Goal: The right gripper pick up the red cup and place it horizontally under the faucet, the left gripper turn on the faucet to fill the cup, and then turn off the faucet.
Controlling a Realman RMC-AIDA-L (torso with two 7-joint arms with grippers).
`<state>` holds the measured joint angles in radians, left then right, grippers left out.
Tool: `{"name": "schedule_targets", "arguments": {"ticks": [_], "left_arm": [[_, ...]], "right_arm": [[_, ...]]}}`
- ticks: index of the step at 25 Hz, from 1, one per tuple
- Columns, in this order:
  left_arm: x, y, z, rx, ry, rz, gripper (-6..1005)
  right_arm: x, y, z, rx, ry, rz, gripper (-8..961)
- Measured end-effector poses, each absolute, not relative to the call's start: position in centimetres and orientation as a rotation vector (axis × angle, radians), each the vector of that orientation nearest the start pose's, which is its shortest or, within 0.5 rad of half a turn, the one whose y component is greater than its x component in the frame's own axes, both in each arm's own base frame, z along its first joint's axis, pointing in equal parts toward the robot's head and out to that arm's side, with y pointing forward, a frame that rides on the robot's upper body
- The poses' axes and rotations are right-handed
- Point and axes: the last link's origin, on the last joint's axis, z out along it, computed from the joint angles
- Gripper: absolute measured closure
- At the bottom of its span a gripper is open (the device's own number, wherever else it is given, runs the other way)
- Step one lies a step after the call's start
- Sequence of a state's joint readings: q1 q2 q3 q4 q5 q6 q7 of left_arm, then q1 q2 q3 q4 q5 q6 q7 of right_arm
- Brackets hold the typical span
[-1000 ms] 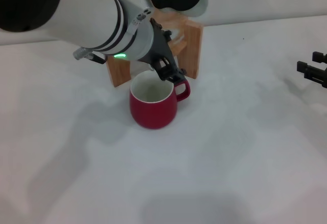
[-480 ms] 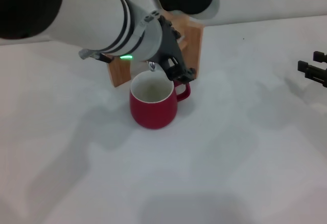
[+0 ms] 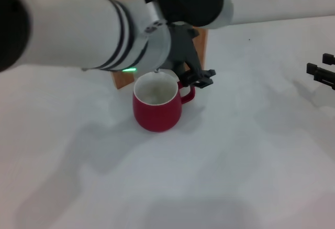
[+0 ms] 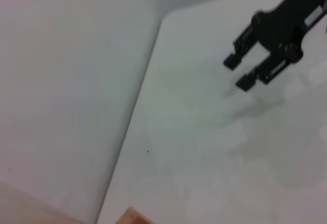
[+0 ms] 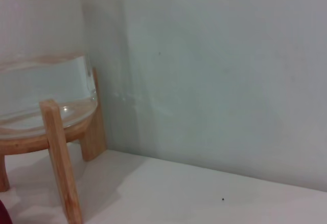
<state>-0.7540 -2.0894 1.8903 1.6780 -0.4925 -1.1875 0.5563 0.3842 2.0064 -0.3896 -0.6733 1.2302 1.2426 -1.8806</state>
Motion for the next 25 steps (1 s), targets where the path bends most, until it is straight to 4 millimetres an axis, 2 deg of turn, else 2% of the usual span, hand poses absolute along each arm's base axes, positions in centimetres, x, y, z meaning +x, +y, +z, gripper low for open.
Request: {"name": "schedule_targets", "arguments": {"ticks": [8, 9, 10, 15, 20, 24, 25], "left_arm": [[-1.9, 31.5, -0.8, -2.603, -0.072, -0.133, 198], [-2.8, 31.3, 0.7, -2.585, -0.163, -0.209, 198], [-2.8, 31.3, 0.7, -2.585, -0.163, -0.209, 198], [-5.7, 30.6, 4.4, -2.548, -0.392, -0.437, 199], [-9.5, 30.0, 7.7, -2.464, -0.566, -0.619, 199], [-13.8, 29.7, 9.9, -2.357, -0.710, -0.722, 198], [-15.4, 29.6, 10.4, -2.321, -0.758, -0.749, 198]], "right_arm": [[37.2, 32.8, 9.6, -2.048, 0.746, 0.508, 403], [37.2, 32.8, 9.7, -2.047, 0.747, 0.509, 403], [37.1, 32.8, 9.7, -2.046, 0.749, 0.511, 403], [37.0, 32.9, 9.9, -2.034, 0.748, 0.537, 403], [36.8, 32.8, 9.9, -2.038, 0.751, 0.550, 403], [36.9, 32.7, 9.9, -2.035, 0.763, 0.557, 403], [36.9, 32.7, 9.9, -2.033, 0.765, 0.558, 403]]}}
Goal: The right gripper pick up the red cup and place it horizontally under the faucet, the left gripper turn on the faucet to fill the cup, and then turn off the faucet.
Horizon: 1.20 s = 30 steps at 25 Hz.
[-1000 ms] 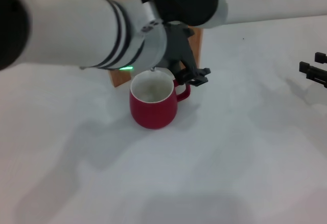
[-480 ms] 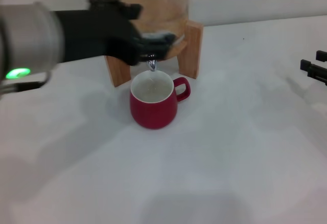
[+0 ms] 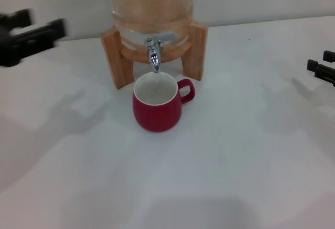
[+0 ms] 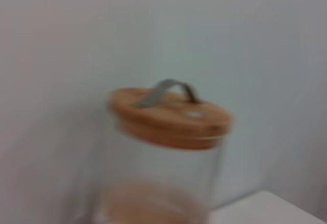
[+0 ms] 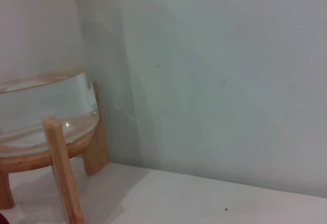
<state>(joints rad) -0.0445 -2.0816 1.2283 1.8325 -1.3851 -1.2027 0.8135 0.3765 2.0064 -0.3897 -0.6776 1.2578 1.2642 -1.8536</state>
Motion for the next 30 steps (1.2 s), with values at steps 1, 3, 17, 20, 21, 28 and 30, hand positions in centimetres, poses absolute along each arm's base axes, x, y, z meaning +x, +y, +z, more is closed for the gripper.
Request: {"name": "schedule_targets", "arguments": {"ticks": [1, 3, 17, 20, 21, 28, 30], "left_arm": [[-16.7, 29.5, 10.8, -2.294, -0.796, -0.771, 198], [-19.6, 29.3, 11.3, -2.254, -0.865, -0.830, 198], [-34.7, 24.5, 10.5, -1.828, -0.962, -1.149, 199], [-35.7, 24.0, 10.5, -1.785, -0.984, -1.170, 199], [-35.7, 23.9, 10.5, -1.785, -0.990, -1.168, 199], [-35.8, 24.8, 10.4, -1.823, -1.060, -1.151, 198], [-35.7, 25.0, 10.3, -1.853, -1.076, -1.135, 198]], "right_arm": [[36.9, 32.7, 9.9, -2.032, 0.766, 0.560, 403], [37.0, 32.6, 10.0, -2.021, 0.771, 0.569, 403], [37.1, 31.5, 9.4, -1.994, 0.799, 0.663, 403], [36.7, 31.2, 9.2, -2.017, 0.752, 0.681, 403], [36.5, 31.2, 9.3, -2.020, 0.728, 0.697, 403], [34.9, 30.8, 10.4, -1.983, 0.619, 0.850, 403], [34.9, 30.6, 10.6, -1.974, 0.604, 0.864, 403]]}}
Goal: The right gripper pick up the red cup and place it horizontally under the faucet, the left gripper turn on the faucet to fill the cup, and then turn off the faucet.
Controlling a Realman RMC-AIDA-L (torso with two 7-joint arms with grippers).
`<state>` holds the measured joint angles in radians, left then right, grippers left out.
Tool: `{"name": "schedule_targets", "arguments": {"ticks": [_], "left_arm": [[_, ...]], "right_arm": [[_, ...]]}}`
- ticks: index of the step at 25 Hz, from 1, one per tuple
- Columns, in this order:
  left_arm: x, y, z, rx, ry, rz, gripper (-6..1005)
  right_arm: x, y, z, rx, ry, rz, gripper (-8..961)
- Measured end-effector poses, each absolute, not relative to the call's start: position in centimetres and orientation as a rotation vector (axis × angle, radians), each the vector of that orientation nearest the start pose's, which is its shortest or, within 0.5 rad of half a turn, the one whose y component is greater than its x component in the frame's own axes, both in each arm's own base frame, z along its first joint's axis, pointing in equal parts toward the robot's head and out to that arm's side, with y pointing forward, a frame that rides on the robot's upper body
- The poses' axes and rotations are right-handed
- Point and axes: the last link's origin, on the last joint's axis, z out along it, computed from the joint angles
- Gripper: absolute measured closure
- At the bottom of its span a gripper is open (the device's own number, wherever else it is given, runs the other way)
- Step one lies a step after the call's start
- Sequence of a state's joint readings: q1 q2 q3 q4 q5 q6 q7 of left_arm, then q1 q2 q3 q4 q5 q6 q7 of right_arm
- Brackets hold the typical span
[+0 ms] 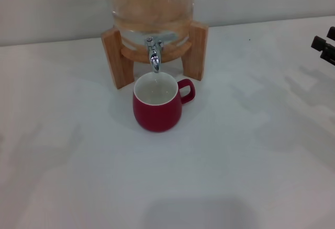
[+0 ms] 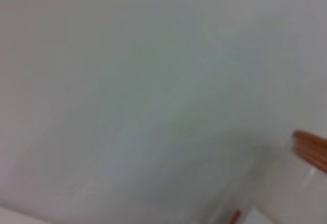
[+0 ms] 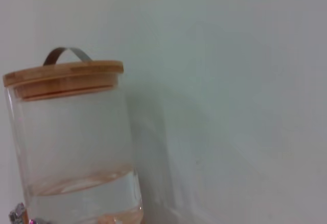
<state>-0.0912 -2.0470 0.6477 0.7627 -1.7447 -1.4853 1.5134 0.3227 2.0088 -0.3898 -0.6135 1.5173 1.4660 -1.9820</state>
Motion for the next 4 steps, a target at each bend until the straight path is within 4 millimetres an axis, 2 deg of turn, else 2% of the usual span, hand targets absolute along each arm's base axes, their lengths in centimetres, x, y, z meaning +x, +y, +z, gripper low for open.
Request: {"name": "schedule_targets", "arguments": {"ticks": [4], "left_arm": [[-35.68, 25.27, 10.16, -1.904, -1.109, -1.103, 198]], "right_arm": [[35.20, 30.20, 10.46, -1.968, 0.619, 0.864, 403]]}}
